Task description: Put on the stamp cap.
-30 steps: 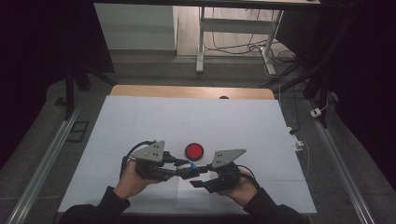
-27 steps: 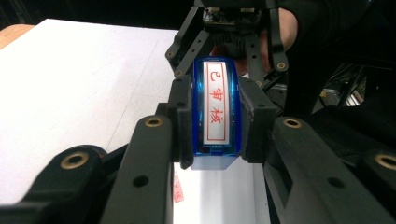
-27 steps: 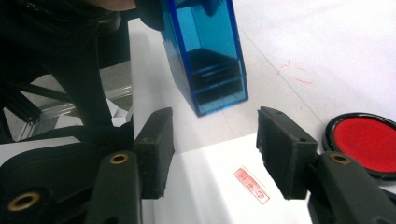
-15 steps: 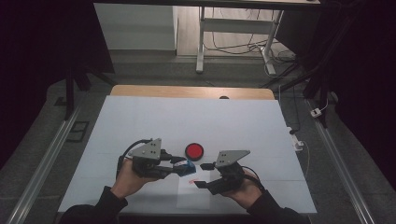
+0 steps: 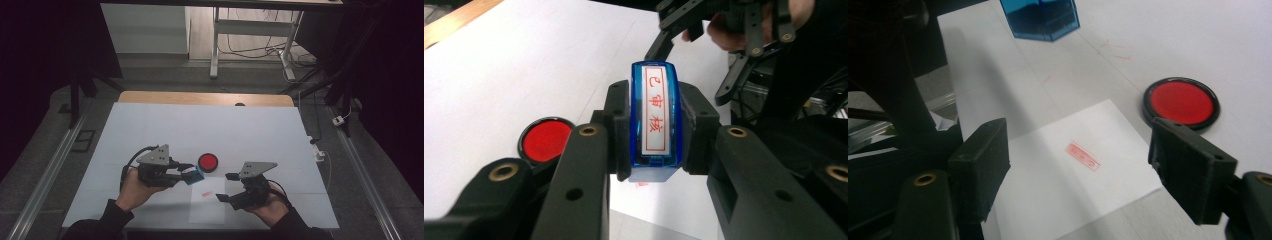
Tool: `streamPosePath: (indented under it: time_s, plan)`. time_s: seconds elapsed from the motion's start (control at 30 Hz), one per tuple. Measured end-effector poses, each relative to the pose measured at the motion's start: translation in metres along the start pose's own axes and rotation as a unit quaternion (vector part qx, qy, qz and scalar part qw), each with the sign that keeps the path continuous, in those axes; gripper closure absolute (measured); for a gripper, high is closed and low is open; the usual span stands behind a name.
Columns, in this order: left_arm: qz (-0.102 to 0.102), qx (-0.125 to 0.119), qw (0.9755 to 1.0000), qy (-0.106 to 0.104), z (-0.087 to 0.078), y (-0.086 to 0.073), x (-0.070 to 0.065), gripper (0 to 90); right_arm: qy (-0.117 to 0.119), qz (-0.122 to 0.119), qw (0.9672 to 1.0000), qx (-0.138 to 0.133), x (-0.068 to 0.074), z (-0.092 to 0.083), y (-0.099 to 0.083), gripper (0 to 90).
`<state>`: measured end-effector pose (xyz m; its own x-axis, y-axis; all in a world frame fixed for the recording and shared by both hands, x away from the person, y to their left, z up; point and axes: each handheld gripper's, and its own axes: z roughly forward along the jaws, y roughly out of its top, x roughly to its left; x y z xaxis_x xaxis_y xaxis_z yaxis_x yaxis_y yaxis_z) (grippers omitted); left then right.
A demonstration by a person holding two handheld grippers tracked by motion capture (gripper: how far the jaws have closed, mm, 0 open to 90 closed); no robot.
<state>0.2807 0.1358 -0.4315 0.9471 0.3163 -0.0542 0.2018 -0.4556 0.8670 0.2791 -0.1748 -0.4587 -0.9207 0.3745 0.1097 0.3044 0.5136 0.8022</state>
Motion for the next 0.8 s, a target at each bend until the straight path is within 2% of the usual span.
streamPosePath:
  time_s: [0.17,0.27,0.53,0.8]
  plan:
    - [-0.009,0.003,0.9999,0.01,-0.003,-0.002,0.003,69.6,-0.021,-0.005,0.9997,0.009,0.0,-0.003,-0.003,19.0]
    - [-0.012,0.006,0.9998,0.017,-0.005,-0.003,0.004,69.6,-0.028,0.002,0.9995,0.014,0.0,-0.004,-0.004,16.2]
    - [-0.016,0.015,0.9991,0.035,-0.011,-0.004,0.007,69.5,-0.044,0.019,0.9988,0.005,-0.001,-0.011,-0.009,3.2]
    - [-0.026,0.023,0.9979,0.055,-0.015,-0.007,0.012,69.6,-0.057,0.036,0.9977,0.007,-0.006,-0.02,-0.015,1.2]
